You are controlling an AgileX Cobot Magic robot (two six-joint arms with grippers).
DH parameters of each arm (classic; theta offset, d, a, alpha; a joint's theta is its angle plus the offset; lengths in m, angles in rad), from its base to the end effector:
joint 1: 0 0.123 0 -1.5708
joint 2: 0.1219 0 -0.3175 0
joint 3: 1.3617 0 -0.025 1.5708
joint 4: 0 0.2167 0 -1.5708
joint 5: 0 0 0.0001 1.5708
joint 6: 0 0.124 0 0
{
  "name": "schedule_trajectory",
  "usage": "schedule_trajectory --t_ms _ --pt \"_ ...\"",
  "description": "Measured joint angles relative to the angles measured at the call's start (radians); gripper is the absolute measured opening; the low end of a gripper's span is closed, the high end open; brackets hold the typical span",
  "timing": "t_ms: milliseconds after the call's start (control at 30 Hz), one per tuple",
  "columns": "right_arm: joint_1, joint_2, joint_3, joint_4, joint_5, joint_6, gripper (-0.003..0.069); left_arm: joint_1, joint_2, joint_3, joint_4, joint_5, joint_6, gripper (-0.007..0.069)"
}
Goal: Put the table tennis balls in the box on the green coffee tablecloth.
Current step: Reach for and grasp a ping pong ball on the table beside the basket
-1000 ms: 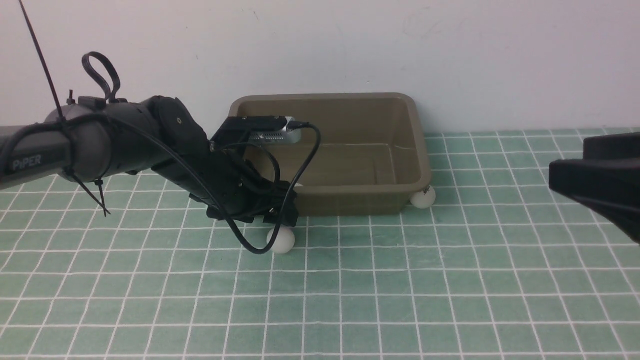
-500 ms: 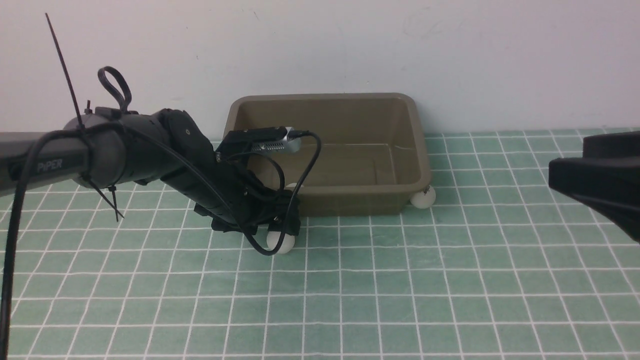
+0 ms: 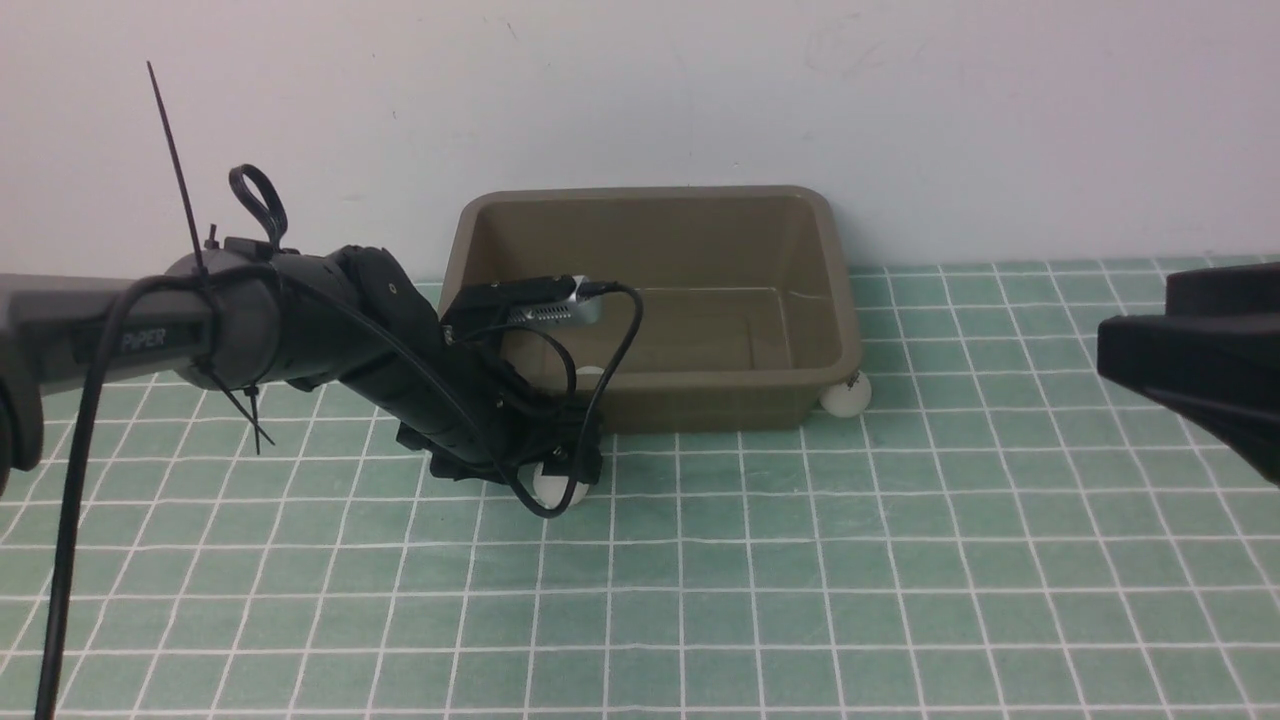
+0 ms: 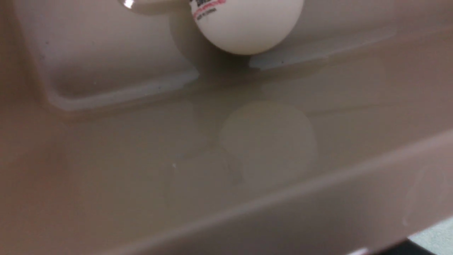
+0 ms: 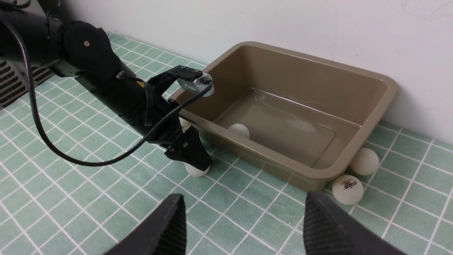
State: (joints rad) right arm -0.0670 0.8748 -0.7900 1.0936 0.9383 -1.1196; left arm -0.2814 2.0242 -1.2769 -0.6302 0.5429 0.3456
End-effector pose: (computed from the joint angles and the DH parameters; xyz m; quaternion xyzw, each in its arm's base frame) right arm 0.1232 0.0808 0.3693 -0.2683 0.7826 0.2608 0.4975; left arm 0.3846 -0.1505 0.1702 0.0680 0.9606 -0.2002 0.1804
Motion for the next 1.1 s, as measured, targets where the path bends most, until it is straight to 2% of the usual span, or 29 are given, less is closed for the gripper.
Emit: schedule_trajectory --t_ms 133,233,267,500,700,833,933,1000,1100 --pt "0.0 0.0 0.0 0.0 0.0 0.0 0.0407 0.0 0.004 -0.001 -0.002 0.0 0.001 0.0498" --pt "0.0 0.0 0.0 0.0 0.0 0.0 0.0407 0.0 0.004 -0.001 -0.003 0.001 0.001 0.0363" --pt "0.0 0.0 0.0 0.0 0.0 0.0 0.0407 0.0 0.004 -0.001 -0.003 0.002 0.001 0.0351" --pt "0.0 0.0 0.0 0.0 0.0 0.0 0.0407 0.0 -0.001 -0.003 -0.004 0.081 0.049 0.0352" --pt "0.0 0.0 0.0 0.0 -0.001 0.0 0.0407 0.0 -0.061 -0.003 -0.037 0.269 0.136 0.0352" --pt "0.0 0.0 0.0 0.0 -0.001 0.0 0.0407 0.0 -0.128 -0.009 -0.16 0.332 0.293 0.0352" --pt "0.0 0.0 0.0 0.0 -0.001 0.0 0.0407 0.0 -0.163 -0.039 -0.282 0.326 0.461 0.0352" --pt "0.0 0.0 0.0 0.0 0.0 0.0 0.0407 0.0 -0.174 -0.062 -0.345 0.271 0.555 0.0352" --pt "0.0 0.0 0.0 0.0 0.012 0.0 0.0407 0.0 -0.174 -0.085 -0.407 0.115 0.628 0.0352"
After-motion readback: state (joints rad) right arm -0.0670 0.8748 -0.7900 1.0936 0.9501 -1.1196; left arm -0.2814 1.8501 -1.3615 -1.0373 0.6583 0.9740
